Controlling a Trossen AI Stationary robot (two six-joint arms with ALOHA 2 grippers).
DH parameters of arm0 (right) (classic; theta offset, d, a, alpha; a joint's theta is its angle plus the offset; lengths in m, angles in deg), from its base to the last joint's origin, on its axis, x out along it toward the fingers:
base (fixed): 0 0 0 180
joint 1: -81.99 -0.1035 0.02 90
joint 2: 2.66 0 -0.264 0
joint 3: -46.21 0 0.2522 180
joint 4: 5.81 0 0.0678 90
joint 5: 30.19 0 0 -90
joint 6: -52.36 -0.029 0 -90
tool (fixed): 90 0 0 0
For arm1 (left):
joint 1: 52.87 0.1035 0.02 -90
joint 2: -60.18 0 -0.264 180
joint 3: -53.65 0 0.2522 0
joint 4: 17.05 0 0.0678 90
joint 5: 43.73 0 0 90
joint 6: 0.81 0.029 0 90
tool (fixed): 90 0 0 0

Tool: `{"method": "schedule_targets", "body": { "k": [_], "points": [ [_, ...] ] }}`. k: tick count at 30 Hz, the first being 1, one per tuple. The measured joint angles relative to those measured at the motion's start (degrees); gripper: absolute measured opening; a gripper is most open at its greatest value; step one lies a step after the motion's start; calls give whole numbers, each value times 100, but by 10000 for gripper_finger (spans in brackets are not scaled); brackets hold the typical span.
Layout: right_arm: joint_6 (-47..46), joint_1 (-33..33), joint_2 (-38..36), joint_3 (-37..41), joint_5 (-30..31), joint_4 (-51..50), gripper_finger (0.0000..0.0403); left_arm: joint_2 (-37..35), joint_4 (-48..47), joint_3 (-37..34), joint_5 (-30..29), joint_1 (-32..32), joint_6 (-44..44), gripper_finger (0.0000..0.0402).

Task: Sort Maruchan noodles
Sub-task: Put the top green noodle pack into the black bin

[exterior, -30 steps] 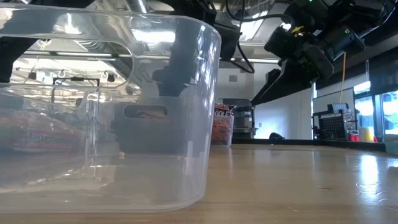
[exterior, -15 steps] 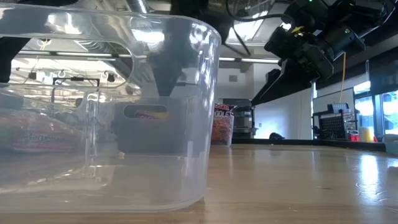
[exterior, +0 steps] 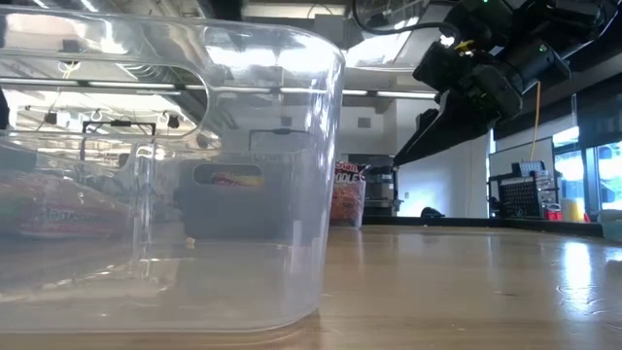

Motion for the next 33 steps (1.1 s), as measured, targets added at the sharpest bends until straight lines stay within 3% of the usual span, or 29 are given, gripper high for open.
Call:
{"method": "schedule_targets", "body": {
  "k": [6, 11, 19, 24, 29, 33],
  "points": [
    [55, -2, 0, 0, 2, 82, 269, -1417, 1463, -1768, -300, -502, -311, 192],
    [-40, -2, 0, 0, 1, 85, 269, -2121, 2452, -3119, -300, -810, -387, 192],
    [-732, -48, 0, 0, -90, 225, 269, -2079, 2960, -3954, -306, -1316, -1140, 192],
    [-835, -517, 0, 0, -114, 272, 269, -1994, 3480, -4294, -465, -1968, -1539, 192],
    [-895, -1111, 0, 0, 308, 386, 269, -1997, 4325, -4899, -897, -2527, -1623, 192],
    [-1042, -1422, 0, -1, 678, 388, 269, -1996, 4788, -5355, -917, -2721, -1772, 192]
  ]
}}
